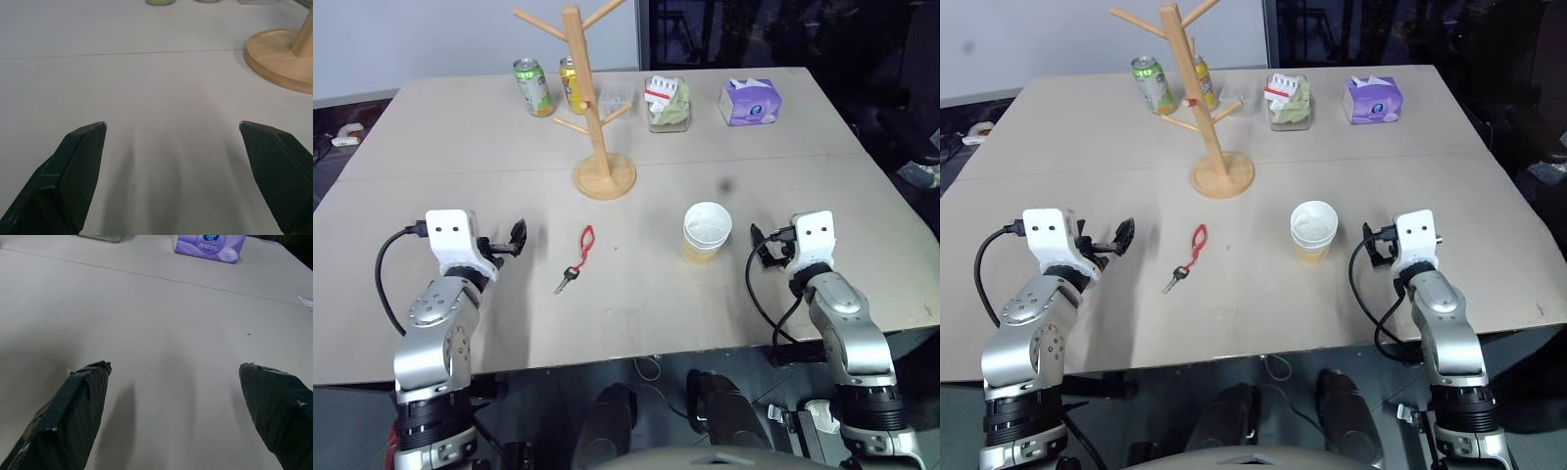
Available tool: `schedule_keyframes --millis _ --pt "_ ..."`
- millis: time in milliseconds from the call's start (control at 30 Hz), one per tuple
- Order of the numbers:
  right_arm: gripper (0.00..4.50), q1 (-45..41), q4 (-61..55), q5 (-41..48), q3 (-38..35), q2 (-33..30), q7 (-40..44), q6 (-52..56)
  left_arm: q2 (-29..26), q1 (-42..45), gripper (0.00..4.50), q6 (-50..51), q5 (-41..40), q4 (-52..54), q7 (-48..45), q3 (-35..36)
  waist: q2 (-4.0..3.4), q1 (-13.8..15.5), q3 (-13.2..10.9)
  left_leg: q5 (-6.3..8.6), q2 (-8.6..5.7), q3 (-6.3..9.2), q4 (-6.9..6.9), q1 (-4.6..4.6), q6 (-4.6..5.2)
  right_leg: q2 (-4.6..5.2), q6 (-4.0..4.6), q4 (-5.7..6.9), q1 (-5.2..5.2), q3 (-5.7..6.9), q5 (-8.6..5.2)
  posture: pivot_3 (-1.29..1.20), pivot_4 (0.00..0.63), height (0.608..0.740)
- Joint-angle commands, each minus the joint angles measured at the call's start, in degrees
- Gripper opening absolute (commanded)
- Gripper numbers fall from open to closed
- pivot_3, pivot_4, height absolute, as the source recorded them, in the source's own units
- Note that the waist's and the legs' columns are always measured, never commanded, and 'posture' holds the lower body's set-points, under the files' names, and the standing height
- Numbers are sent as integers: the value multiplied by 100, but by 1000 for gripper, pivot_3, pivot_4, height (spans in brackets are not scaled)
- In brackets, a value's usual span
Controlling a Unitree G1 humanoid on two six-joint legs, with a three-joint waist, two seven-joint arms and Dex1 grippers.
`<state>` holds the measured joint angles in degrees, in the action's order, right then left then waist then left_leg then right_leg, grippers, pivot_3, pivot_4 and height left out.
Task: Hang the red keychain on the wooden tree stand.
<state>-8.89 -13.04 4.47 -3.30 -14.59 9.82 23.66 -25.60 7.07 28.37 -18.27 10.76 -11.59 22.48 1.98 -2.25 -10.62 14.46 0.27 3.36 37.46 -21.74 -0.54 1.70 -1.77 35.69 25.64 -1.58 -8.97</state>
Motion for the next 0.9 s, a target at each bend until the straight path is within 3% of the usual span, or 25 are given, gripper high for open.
schedule_keyframes --millis 33,633,733,900 --pt "4486 -45 -285 -10 -54 -12 -20 -36 -87 66 4500 -23 -62 287 -5 151 0 0 0 0 0 0 0 0 0 0 0 0 0 0 0 0 150 740" --pt "4486 -4 -323 -1 -90 -103 42 -50 -102 88 4500 12 -97 294 -92 99 0 0 0 0 0 0 0 0 0 0 0 0 0 0 0 0 150 740" --pt "4486 -72 -447 58 -96 -351 313 -3 -353 73 4500 194 -346 393 -593 31 0 -4 0 0 0 0 0 -1 0 0 0 0 0 0 0 0 150 740" --pt "4486 -414 -896 1098 -231 -1947 2417 615 -1770 444 4500 1269 -1768 955 -2576 -16 -1 -4 -7 0 0 -1 1 -2 0 1 1 -6 1 1 -1 0 150 740"
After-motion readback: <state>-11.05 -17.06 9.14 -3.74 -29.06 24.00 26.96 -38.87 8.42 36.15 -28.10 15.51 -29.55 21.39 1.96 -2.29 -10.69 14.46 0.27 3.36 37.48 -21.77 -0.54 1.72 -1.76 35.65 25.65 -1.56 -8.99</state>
